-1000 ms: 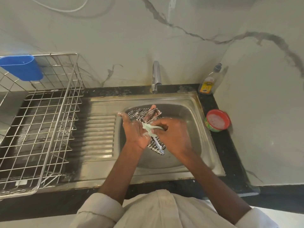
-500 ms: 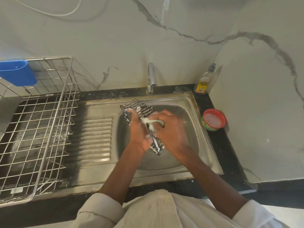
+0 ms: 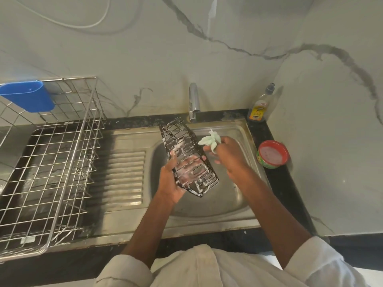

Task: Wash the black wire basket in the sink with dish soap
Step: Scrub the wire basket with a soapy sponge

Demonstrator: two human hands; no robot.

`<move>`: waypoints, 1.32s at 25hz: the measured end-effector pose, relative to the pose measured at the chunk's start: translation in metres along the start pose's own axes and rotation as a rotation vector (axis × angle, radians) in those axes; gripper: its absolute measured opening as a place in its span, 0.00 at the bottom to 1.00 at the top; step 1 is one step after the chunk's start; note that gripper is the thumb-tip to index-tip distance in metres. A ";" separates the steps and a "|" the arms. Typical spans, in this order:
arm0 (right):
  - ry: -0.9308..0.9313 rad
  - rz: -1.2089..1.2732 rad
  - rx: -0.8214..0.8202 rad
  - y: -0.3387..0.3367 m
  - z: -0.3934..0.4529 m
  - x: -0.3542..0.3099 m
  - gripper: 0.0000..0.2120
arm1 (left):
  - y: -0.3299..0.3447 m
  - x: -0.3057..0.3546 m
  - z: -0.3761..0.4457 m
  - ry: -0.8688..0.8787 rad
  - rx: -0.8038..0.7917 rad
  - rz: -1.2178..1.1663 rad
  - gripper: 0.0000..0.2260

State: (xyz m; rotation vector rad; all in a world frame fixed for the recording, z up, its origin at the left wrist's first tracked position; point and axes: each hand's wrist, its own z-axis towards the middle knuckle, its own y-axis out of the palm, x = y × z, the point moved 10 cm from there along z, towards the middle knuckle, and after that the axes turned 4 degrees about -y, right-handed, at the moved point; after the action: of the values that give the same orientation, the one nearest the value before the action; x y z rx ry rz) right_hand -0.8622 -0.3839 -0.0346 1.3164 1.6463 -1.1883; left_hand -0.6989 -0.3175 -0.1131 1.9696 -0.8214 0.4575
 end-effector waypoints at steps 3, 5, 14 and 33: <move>0.107 0.131 0.005 0.006 0.007 0.010 0.11 | -0.003 -0.011 -0.009 -0.027 -0.037 0.093 0.22; 0.185 0.191 0.007 0.007 0.009 0.022 0.13 | -0.008 -0.017 -0.015 -0.041 -0.057 0.216 0.14; 0.364 0.241 -0.074 0.021 -0.001 0.067 0.15 | -0.040 -0.041 -0.020 -0.150 -0.096 0.663 0.35; -0.185 -0.355 -0.053 -0.014 0.009 0.037 0.08 | 0.026 0.061 0.010 0.195 0.142 0.776 0.10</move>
State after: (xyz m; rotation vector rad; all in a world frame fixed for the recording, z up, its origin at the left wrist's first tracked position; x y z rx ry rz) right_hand -0.8850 -0.3813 -0.0683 0.8731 1.8069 -1.4139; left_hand -0.6741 -0.3569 -0.0655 1.6314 -1.4452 1.1612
